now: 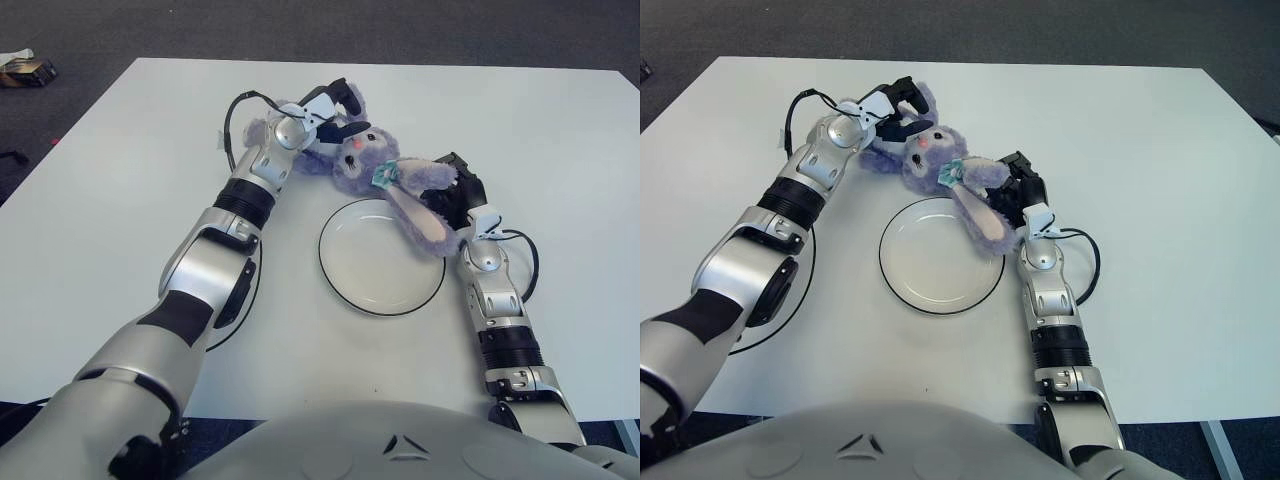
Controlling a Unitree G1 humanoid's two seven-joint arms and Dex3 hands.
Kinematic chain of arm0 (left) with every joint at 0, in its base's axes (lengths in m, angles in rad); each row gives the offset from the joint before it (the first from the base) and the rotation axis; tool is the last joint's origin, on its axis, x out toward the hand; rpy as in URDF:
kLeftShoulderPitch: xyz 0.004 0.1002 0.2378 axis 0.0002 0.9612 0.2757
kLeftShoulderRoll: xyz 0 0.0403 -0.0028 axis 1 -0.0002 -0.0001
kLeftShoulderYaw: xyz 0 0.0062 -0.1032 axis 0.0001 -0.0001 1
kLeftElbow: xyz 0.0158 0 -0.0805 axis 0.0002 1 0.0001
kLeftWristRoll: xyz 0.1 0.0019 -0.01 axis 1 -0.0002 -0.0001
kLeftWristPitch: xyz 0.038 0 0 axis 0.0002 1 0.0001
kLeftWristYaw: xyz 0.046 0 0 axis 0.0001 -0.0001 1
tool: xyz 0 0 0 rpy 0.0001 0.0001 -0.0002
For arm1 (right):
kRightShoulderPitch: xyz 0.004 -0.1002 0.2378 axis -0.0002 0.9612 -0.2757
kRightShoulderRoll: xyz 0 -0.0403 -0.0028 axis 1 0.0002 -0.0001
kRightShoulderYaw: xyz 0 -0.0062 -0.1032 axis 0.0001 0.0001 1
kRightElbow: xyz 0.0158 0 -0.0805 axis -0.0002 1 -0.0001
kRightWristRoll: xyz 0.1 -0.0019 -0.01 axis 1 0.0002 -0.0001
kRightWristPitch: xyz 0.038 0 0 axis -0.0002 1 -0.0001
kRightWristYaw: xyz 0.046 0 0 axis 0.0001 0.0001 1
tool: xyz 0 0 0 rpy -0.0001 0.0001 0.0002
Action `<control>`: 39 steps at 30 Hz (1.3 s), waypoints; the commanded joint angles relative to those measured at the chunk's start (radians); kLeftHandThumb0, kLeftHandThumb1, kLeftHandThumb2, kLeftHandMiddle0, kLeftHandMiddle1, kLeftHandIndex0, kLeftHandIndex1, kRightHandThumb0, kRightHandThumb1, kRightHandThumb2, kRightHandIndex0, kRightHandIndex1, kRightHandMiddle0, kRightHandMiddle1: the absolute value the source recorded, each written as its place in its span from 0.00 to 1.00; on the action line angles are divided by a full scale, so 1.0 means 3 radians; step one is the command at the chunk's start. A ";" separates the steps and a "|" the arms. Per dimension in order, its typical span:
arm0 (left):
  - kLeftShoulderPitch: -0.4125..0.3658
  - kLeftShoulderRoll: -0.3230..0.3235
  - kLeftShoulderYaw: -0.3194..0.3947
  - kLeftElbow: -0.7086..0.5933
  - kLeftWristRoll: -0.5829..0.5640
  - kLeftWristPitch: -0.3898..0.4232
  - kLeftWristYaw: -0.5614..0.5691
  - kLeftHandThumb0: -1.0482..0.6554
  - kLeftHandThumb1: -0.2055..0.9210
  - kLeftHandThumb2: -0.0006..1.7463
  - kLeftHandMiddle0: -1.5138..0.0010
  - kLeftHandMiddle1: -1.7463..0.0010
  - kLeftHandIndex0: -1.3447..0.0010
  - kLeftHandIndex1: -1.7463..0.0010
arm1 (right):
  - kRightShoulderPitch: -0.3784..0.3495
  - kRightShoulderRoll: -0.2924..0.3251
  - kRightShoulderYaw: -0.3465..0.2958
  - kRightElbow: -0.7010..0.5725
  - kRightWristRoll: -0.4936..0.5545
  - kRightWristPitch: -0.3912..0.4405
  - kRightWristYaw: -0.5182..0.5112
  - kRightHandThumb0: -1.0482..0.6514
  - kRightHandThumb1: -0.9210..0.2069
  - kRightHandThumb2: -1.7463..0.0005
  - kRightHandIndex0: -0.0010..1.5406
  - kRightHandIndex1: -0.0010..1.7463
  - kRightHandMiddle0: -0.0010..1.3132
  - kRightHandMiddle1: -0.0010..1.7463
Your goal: Put the doll into the plate.
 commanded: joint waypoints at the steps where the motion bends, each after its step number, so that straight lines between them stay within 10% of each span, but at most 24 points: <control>1: 0.0142 -0.0105 -0.0040 0.0088 -0.0046 0.0107 -0.0044 0.61 1.00 0.21 0.78 0.13 0.76 0.14 | 0.0173 0.0024 -0.0015 0.0147 -0.0043 -0.0002 -0.0044 0.41 0.00 0.83 0.46 0.90 0.33 0.86; 19: 0.0163 -0.0171 -0.0044 0.0035 -0.0037 0.0363 0.0048 0.61 1.00 0.22 0.81 0.11 0.79 0.11 | -0.0107 -0.0188 -0.0609 -0.0058 -0.0099 -0.0086 -0.0568 0.41 0.00 0.83 0.44 0.91 0.34 0.86; 39: -0.0130 -0.0331 0.0207 0.0487 -0.0200 0.0400 0.0342 0.61 1.00 0.25 0.84 0.07 0.83 0.08 | -0.0495 -0.0928 -0.0413 -0.0543 -0.1260 -0.0217 -0.0739 0.41 0.00 0.83 0.40 0.87 0.33 0.86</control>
